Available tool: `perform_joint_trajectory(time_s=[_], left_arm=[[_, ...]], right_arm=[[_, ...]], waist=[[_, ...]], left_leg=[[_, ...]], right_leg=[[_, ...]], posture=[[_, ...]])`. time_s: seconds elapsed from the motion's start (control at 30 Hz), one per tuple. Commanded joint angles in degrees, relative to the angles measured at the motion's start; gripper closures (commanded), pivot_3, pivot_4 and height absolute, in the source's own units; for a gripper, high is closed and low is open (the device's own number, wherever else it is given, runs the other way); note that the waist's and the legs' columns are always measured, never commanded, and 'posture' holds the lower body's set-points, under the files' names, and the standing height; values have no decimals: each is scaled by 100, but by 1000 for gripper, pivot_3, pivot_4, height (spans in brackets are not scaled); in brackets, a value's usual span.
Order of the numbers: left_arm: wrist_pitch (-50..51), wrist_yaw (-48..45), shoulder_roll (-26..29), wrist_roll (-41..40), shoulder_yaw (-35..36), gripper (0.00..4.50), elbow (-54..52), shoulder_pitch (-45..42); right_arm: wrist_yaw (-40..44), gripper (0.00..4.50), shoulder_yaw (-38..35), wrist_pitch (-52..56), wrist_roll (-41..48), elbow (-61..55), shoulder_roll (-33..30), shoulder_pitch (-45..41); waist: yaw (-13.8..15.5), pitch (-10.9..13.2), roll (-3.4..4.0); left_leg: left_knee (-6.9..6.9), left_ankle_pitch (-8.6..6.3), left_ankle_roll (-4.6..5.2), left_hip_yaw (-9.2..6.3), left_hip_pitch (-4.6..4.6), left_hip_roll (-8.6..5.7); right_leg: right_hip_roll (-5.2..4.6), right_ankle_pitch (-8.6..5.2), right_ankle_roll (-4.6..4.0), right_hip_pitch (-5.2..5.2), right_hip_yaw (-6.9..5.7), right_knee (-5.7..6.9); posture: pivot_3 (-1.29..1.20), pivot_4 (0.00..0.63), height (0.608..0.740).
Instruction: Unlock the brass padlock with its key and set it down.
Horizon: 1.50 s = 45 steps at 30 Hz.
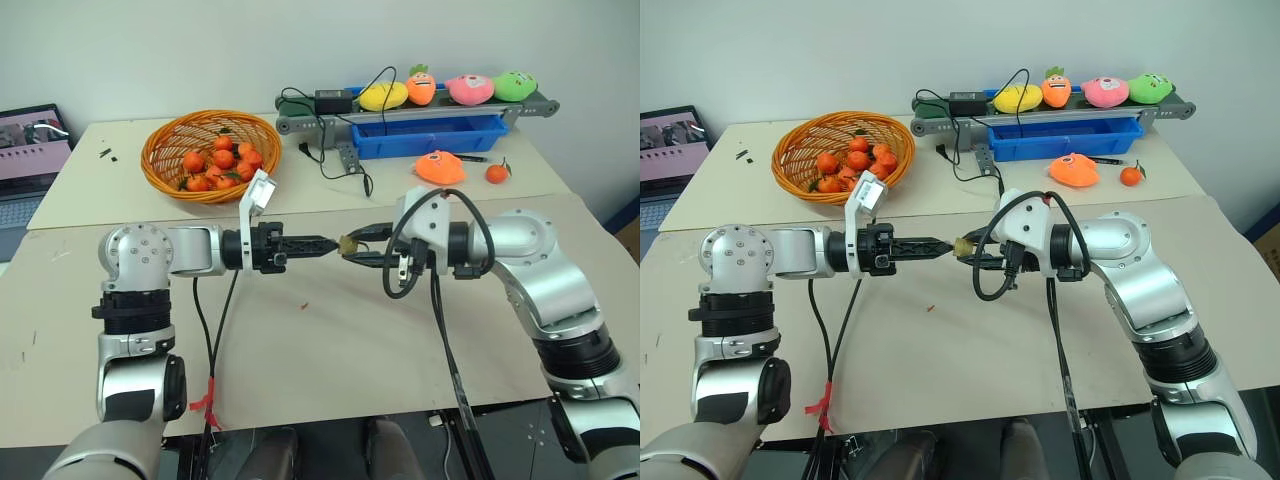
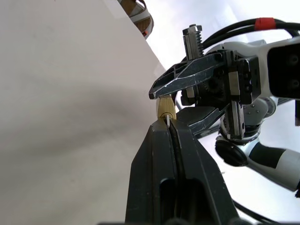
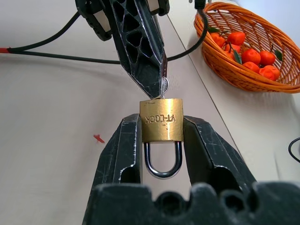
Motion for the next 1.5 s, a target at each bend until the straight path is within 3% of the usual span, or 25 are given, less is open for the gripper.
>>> perform_joint_trajectory(time_s=[0.03,0.33,0.73,0.87,1.0,1.17,1.2,1.23,1.4,1.5], left_arm=[[-548,-902,300,82,-532,4485,-777,166],[-2170,-2359,1041,1007,-1423,4485,-1441,486],[-3150,-2933,1280,1846,-1915,4485,-1421,541],[-2493,-2515,1125,1656,-1768,4485,-1152,428],[-761,-1130,157,1086,-671,4485,-44,-51],[439,-306,-593,559,450,4485,284,-441],[618,-179,-692,538,604,3952,321,-488],[722,-57,-756,490,711,3770,343,-520],[798,416,-838,222,967,2018,503,-622],[798,498,-687,113,801,2018,492,-608]], right_arm=[[-58,3600,-91,18,52,-171,0,-105],[-74,3600,-81,60,96,-212,-13,-108],[-68,3600,-77,14,125,-217,-46,-26],[-62,3600,-79,1,124,-221,-51,-12],[-70,3600,-76,19,121,-237,-54,-32],[-80,3600,-74,67,110,-258,-57,-73],[-78,3600,-77,74,107,-259,-55,-79],[-74,3600,-79,79,105,-261,-54,-85],[-60,3600,-84,94,97,-248,-48,-110],[-46,3600,-88,91,81,-231,-38,-116]], waist=[[-4,0,0],[5,0,0],[9,0,0],[5,0,0],[34,0,-1],[-16,2,-4],[-24,2,-4],[-25,2,-4],[-2,2,-4],[-1,2,-4]], left_leg=[[0,0,0,0,0,0],[-3,0,0,0,0,1],[-3,-1,2,1,0,1],[-3,-1,3,1,0,1],[1,-3,8,0,1,-1],[5,-4,9,-2,-3,0],[4,-4,8,-1,-3,1],[3,-4,8,-1,-3,3],[7,-2,5,-1,-2,1],[7,-2,4,-1,-2,1]], right_leg=[[0,0,0,0,0,0],[0,0,0,0,-1,-4],[0,0,0,1,-1,-5],[1,0,0,1,-2,-4],[1,-1,1,6,-5,-1],[1,0,2,1,-7,-1],[2,0,2,0,-7,-2],[2,0,2,0,-7,-2],[1,0,1,2,-5,0],[1,0,1,2,-5,1]], posture=[[0,150,740],[0,150,740],[0,150,740],[0,150,740],[0,150,740],[0,150,740],[0,150,740],[0,150,740],[0,150,740],[0,150,740]])
